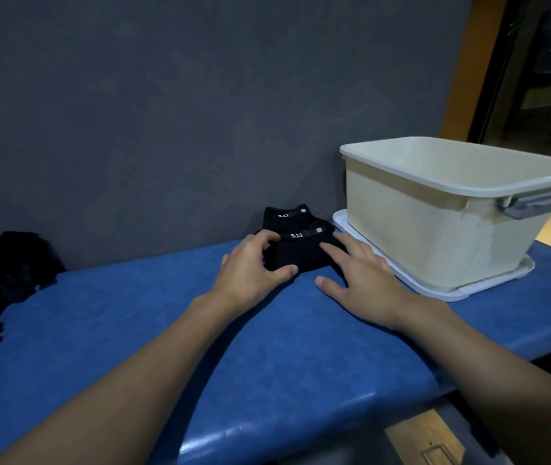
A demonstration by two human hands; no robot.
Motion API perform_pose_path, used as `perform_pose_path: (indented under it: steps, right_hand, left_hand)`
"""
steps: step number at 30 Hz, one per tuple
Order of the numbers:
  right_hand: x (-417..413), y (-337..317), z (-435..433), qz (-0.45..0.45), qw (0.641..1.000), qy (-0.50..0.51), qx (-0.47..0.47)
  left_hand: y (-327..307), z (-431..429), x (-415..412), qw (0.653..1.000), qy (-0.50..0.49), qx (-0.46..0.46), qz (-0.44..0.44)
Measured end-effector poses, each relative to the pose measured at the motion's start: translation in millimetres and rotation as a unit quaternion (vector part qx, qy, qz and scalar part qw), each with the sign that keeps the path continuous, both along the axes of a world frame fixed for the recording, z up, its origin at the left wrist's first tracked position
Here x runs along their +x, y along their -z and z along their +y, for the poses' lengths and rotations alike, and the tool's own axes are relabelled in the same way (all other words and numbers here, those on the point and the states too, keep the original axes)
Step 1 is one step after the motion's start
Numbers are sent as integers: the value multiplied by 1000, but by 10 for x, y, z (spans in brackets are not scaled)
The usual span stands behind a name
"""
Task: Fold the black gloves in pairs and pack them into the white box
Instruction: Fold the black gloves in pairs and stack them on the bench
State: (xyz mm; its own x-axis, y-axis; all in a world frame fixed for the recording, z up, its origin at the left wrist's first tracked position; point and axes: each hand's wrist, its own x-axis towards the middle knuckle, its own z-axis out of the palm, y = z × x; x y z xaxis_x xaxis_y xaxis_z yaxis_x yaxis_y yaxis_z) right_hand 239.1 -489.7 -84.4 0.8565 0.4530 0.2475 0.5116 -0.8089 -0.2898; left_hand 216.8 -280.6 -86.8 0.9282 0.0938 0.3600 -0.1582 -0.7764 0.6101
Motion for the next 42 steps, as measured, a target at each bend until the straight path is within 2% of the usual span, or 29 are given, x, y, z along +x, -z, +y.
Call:
perform_pose_path:
  steps: [9, 15, 22, 30, 35, 42]
  right_hand:
    - [-73, -80, 3, -12, 1000, -11, 17]
    - [-234, -193, 240, -20, 999, -33, 20]
    - [-584, -302, 1036, -16, 993, -118, 20]
    - [-1170, -362, 2141, 23, 973, -217, 78]
    - [-1341, -507, 2765, 47, 959, -259, 104]
    - [-1486, -691, 3527, 48, 939, -309, 143]
  left_hand:
    - [-73, 21, -136, 1000, -4, -6, -9]
    - [-196, 276, -514, 1000, -14, 9, 8]
    - [-383, 1060, -1349, 995, -92, 48, 7]
    - [-702, 2078, -2302, 972, -198, 122, -38]
    - [-689, 2509, -2595, 948, -265, 160, -70]
    - [-624, 2849, -2636, 921, -321, 141, -171]
